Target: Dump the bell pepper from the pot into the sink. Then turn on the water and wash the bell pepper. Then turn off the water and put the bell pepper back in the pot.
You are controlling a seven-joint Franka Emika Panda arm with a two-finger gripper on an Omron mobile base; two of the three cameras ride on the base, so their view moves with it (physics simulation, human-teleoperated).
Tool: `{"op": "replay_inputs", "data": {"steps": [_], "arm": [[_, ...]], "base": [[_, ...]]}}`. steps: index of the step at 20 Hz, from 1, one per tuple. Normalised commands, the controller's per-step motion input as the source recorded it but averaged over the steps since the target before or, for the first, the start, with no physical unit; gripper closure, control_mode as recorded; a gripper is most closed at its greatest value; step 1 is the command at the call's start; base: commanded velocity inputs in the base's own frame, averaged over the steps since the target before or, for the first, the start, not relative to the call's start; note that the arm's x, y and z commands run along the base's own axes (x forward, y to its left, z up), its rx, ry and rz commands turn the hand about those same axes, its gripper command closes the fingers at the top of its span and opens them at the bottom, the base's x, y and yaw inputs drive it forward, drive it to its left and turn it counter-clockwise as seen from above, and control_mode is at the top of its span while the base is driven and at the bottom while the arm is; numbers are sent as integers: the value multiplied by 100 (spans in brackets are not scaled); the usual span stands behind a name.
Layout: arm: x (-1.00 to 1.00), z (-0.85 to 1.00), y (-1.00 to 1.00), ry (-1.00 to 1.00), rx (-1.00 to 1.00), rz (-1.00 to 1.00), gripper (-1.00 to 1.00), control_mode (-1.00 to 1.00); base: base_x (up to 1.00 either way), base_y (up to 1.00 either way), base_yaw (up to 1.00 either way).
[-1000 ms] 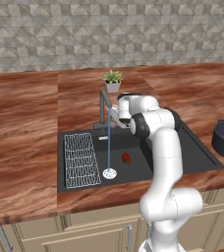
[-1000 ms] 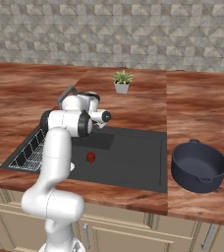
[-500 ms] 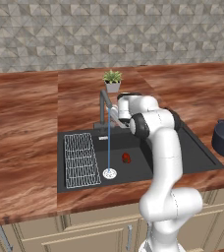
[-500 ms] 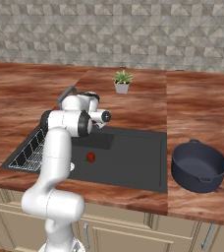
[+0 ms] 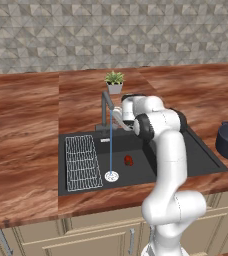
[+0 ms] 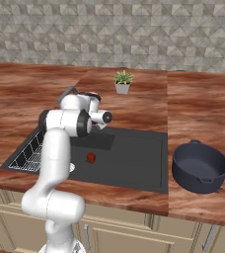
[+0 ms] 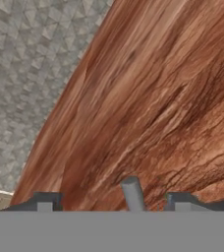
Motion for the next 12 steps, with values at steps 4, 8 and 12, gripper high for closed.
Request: {"op": "replay_inputs", "data": {"steps": [4, 8, 12], "arm": [[-21, 15, -1, 0, 0, 0, -100, -100], [-18, 18, 0, 0, 0, 0, -100, -100], [-20, 6, -4, 0, 0, 0, -100, -100]], "base": [[0, 0, 0], [0, 0, 0], [0, 0, 0]]}}
